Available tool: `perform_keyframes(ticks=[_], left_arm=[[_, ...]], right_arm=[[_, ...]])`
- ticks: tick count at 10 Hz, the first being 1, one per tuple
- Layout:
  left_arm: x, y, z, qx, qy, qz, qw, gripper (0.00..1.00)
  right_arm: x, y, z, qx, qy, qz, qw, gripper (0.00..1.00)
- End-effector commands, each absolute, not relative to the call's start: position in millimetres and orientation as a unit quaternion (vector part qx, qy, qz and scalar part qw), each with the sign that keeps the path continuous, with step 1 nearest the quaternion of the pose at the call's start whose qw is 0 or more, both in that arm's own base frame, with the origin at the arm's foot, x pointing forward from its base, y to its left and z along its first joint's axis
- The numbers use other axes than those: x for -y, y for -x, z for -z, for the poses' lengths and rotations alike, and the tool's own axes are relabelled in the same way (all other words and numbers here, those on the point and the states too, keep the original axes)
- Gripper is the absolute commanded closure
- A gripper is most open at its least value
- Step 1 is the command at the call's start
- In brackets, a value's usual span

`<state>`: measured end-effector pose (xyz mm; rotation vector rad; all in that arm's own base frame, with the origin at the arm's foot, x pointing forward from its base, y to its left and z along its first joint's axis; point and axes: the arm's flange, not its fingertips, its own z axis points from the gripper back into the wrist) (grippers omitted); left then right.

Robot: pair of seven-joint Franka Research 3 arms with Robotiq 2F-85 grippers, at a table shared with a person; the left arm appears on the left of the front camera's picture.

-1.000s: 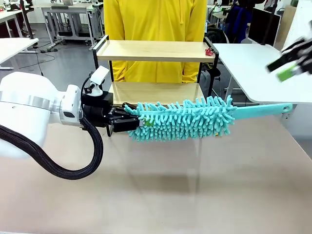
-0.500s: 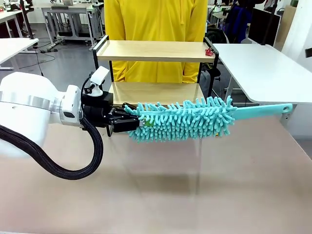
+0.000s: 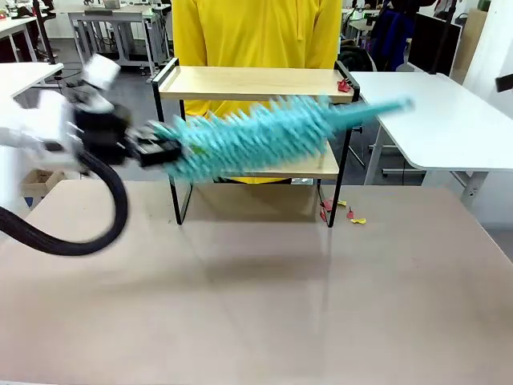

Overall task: Clean the shelf.
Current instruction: Hand the Duster back to the human.

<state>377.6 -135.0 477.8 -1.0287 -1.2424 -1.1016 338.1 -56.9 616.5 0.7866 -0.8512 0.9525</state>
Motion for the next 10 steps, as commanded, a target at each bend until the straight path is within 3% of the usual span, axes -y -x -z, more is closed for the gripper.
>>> perform_keyframes(ticks=[1,6,10], left_arm=[[73.5,-350.8,-527.6,0.567,0.403,0.419,0.584,0.83],[-53.3,-334.8,-577.7,0.628,0.284,0.247,0.682,0.83],[-91.7,-346.0,-531.8,0.618,0.202,0.111,0.752,0.83]], right_arm=[[60.3,-339.4,-617.3,0.394,-0.357,-0.438,0.725,0.0],[60.3,-339.4,-617.3,0.394,-0.357,-0.438,0.725,0.0],[60.3,-339.4,-617.3,0.394,-0.357,-0.438,0.725,0.0]])
